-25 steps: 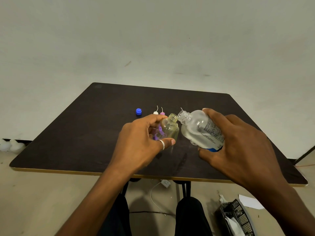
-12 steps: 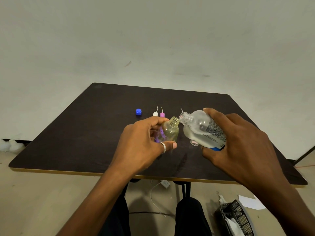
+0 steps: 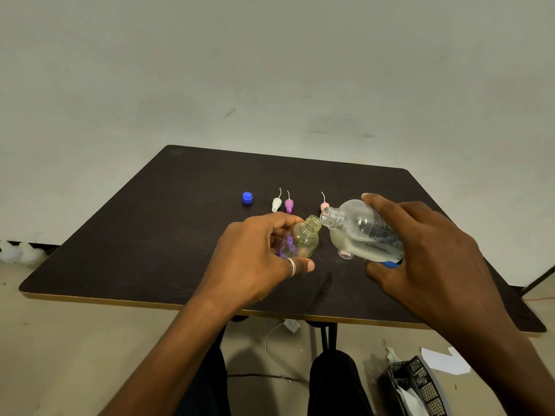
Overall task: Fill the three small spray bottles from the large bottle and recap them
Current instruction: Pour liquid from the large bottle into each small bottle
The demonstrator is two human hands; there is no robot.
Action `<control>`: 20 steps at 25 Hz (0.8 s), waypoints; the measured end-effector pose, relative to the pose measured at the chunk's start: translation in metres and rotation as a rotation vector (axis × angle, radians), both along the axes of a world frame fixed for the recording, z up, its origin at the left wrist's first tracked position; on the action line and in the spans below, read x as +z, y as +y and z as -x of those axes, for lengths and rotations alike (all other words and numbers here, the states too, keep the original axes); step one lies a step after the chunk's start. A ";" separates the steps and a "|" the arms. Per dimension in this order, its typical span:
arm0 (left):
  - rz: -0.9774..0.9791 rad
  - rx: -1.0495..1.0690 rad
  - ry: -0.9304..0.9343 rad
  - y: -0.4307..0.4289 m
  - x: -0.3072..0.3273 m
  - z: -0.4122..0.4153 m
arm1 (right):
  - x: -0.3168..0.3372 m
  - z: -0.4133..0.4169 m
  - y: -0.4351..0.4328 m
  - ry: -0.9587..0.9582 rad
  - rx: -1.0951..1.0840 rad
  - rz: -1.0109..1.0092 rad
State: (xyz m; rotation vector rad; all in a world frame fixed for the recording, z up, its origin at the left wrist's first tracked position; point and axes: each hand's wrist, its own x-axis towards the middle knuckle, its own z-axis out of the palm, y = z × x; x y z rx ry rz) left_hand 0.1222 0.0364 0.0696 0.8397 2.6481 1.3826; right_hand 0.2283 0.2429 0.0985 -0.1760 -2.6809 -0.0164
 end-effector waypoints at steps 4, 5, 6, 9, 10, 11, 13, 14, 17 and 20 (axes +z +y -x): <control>0.006 -0.007 -0.018 0.001 0.000 -0.001 | 0.000 0.001 0.002 0.008 -0.004 -0.011; 0.002 -0.006 -0.020 0.001 -0.001 -0.001 | 0.000 0.001 0.002 0.009 -0.003 -0.014; -0.002 -0.006 -0.026 0.001 -0.001 -0.001 | 0.000 0.001 0.002 0.010 0.000 -0.014; -0.012 -0.010 -0.047 0.001 -0.001 -0.002 | 0.000 0.002 0.002 0.018 0.007 -0.004; -0.013 -0.012 -0.054 0.001 0.000 -0.002 | 0.000 0.002 0.002 0.019 0.008 -0.004; -0.014 -0.014 -0.057 0.000 0.000 -0.002 | 0.000 0.001 0.002 0.022 0.009 -0.005; -0.017 -0.018 -0.060 0.001 0.000 -0.002 | 0.000 0.002 0.001 0.034 0.011 -0.005; -0.019 -0.021 -0.063 0.001 0.001 -0.003 | 0.000 0.002 0.001 0.039 0.013 -0.004; -0.018 -0.027 -0.066 0.002 0.000 -0.003 | 0.001 0.002 0.000 0.041 0.020 -0.005; -0.023 -0.027 -0.067 0.001 0.000 -0.002 | 0.000 0.002 0.000 0.038 0.022 0.000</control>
